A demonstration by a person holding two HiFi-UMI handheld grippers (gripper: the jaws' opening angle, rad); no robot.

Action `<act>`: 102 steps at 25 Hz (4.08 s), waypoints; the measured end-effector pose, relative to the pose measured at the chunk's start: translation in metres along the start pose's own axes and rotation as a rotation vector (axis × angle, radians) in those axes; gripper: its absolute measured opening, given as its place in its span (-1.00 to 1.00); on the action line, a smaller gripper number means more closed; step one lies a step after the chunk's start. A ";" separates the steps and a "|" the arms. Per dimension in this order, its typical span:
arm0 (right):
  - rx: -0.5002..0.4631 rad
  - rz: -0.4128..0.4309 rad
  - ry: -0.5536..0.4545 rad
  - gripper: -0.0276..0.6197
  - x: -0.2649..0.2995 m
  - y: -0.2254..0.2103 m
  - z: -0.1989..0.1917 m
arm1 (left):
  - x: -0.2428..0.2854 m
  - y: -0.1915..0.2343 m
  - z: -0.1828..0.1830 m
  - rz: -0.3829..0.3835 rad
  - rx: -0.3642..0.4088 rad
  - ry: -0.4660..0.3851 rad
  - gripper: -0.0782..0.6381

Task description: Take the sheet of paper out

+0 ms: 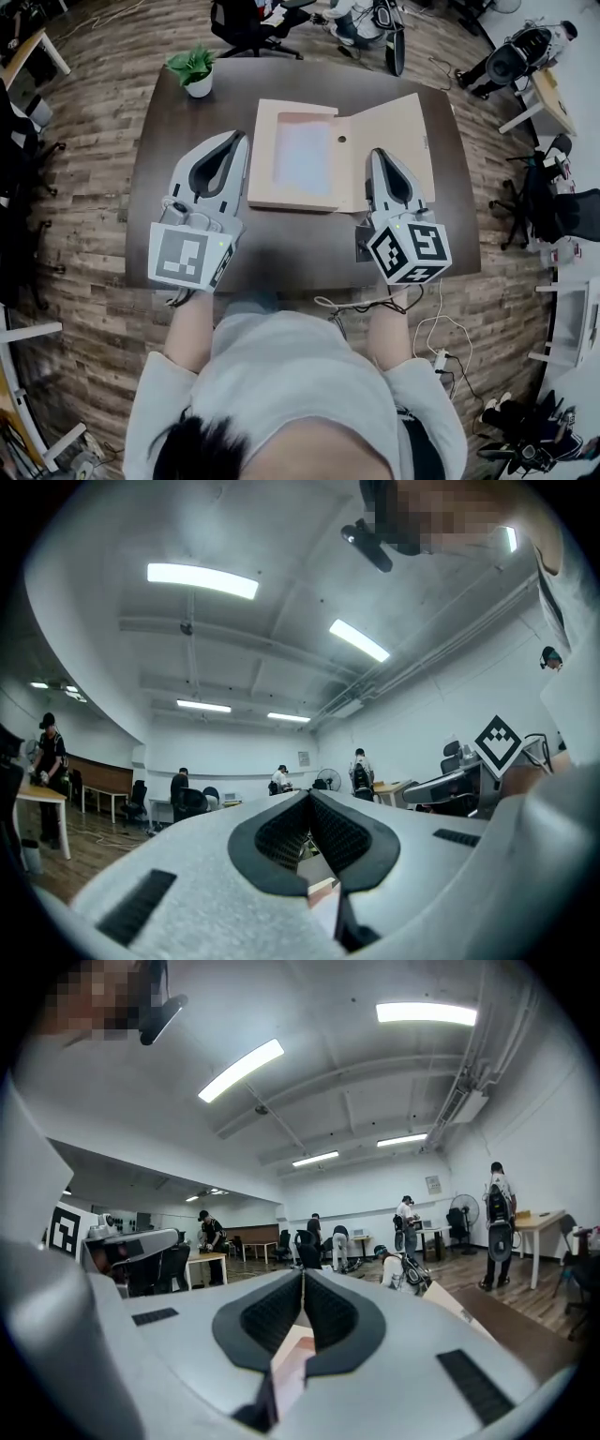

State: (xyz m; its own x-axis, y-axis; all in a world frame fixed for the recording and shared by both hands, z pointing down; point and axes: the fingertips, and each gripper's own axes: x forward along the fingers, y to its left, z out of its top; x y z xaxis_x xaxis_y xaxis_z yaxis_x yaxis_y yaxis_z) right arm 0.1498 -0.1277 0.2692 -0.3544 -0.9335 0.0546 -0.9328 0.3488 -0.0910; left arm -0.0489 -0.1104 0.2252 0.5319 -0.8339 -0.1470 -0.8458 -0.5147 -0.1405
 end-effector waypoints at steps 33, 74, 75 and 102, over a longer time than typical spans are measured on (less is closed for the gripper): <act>0.233 -0.041 0.549 -0.86 0.105 -0.038 -0.177 | 0.063 0.056 -0.098 -0.054 -0.140 0.140 -0.79; 0.493 -0.045 0.877 -0.52 0.191 -0.111 -0.310 | 0.097 0.091 -0.173 -0.064 -0.196 0.256 -0.79; 0.490 -0.042 0.884 -0.51 0.192 -0.111 -0.313 | 0.098 0.092 -0.175 -0.064 -0.196 0.259 -0.79; 0.549 0.164 0.962 -0.82 0.203 -0.085 -0.330 | 0.106 0.103 -0.189 -0.057 -0.204 0.279 -0.79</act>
State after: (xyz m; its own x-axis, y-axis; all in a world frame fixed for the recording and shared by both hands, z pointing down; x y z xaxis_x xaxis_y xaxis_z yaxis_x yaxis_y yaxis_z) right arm 0.1353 -0.3189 0.6161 -0.5956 -0.3438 0.7260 -0.7986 0.1561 -0.5812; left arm -0.0874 -0.2890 0.3801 0.5708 -0.8104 0.1324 -0.8207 -0.5680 0.0617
